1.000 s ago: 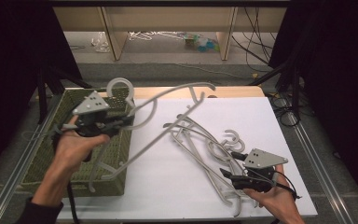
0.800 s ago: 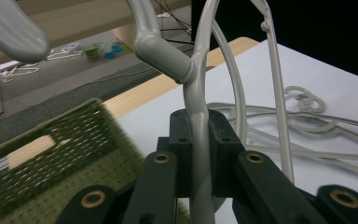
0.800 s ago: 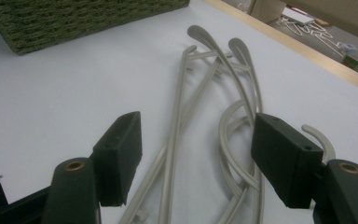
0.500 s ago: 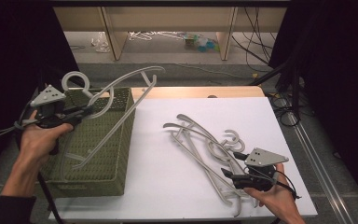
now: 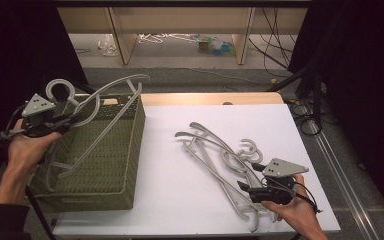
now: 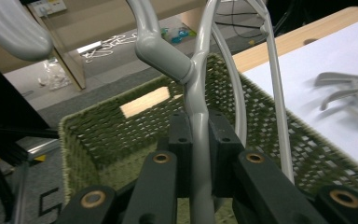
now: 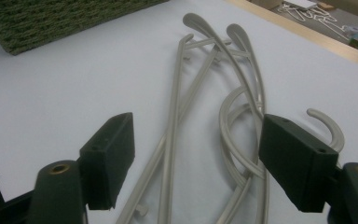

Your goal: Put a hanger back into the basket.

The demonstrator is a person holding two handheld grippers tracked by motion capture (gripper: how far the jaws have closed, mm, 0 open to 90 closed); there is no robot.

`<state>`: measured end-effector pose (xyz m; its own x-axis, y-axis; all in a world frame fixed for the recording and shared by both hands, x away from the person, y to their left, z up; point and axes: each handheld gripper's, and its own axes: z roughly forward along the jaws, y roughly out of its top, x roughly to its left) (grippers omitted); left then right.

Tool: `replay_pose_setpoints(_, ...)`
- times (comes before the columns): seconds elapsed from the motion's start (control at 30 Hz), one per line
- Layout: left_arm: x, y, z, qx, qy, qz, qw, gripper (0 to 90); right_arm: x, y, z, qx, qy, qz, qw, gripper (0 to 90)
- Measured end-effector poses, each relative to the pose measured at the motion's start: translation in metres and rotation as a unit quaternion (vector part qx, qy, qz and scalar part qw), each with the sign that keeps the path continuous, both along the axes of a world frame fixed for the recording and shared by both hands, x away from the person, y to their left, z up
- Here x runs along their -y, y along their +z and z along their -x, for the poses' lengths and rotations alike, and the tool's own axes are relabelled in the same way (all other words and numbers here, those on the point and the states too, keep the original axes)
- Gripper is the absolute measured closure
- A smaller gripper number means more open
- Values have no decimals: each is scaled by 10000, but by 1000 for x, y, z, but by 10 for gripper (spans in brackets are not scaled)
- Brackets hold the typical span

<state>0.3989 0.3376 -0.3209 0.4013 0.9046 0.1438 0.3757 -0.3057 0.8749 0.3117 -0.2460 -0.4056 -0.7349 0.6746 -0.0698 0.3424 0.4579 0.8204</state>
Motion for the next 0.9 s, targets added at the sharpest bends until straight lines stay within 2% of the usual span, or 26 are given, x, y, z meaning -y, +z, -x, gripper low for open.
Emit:
replay_pose_setpoints(0.13, -10, -7, -2, 32, 65, -34, 10000, 816, 0, 0, 0, 16, -35, -36, 10000, 240)
replay_pose_setpoints(0.33, -16, -14, -3, 89, 94, -201, 9997, 817, 0, -1, -1, -16, -80, -70, 9999, 203)
replay_pose_setpoints(0.43, -21, -20, -3, 21, 107, -326, 9994, 816, 0, -1, -1, 21, -62, -75, 10000, 187)
replay_pose_setpoints(0.53, -22, -25, -2, -18, 109, -341, 9994, 816, 0, -1, -1, 43, -83, -77, 9999, 189)
replay_pose_setpoints(0.73, -28, -36, -2, -298, 195, -469, 9983, 816, -1, -2, -1, 22, -48, -45, 10000, 193)
replay_pose_setpoints(0.8, -31, -39, -3, -341, 240, -552, 9976, 815, -2, -2, -1, 16, -41, -41, 10000, 194)
replay_pose_setpoints(0.83, -32, -41, -4, -344, 277, -511, 9977, 815, -2, -2, -1, 18, -31, -36, 10000, 195)
replay_pose_setpoints(0.9, -33, -45, -4, -424, 228, -555, 9973, 815, -2, -2, -1, 13, -34, -36, 10000, 196)
